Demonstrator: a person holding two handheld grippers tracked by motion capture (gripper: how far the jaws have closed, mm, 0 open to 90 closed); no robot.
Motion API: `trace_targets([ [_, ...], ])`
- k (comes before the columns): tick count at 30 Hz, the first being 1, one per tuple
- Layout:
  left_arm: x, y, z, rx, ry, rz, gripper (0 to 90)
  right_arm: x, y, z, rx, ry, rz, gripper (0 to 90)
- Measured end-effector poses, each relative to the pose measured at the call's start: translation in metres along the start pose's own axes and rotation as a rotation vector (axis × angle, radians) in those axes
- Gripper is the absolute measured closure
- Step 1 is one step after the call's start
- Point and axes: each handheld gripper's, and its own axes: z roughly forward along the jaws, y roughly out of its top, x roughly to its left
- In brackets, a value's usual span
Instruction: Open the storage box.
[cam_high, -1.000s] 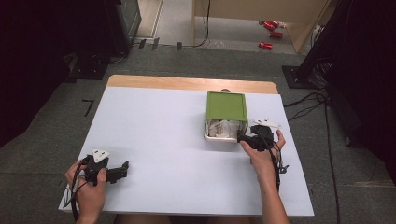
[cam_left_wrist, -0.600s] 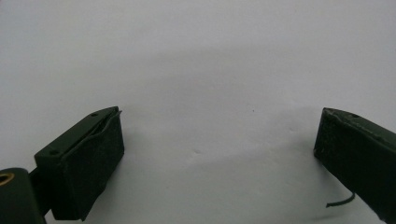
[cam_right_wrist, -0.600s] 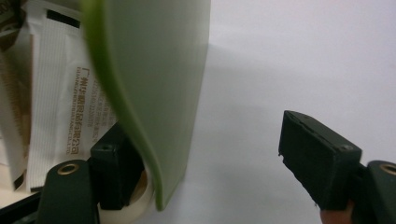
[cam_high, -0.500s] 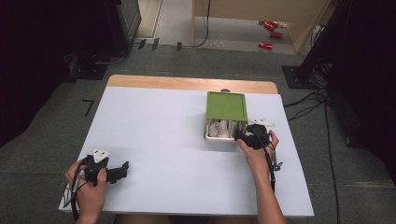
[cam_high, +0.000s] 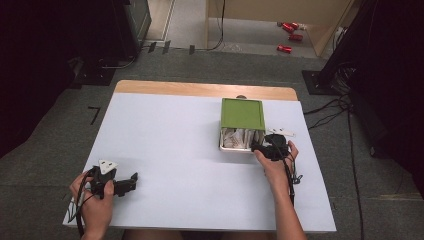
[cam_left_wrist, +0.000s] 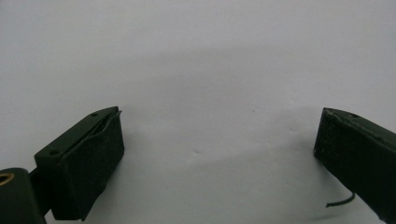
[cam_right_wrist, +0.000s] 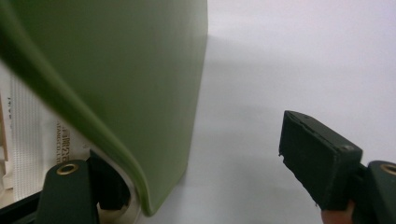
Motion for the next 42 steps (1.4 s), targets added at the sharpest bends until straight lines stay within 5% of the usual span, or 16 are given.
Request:
trace_targets([
  [23,0.0,0.0,0.0,0.0,0.0,0.0,1.7,0.001,-0.018,-0.022,0.029,0.033,-0.047,28.2],
  [27,0.0,0.0,0.0,0.0,0.0,0.0,1.7,0.002,-0.02,-0.032,-0.016,0.045,-0.05,34.2],
  [33,0.0,0.0,0.0,0.0,0.0,0.001,1.7,0.006,-0.023,-0.051,-0.083,0.076,-0.08,56.5],
  [42,0.0,0.0,0.0,0.0,0.0,0.0,1.7,0.008,-0.021,-0.072,-0.213,0.116,-0.006,69.8],
])
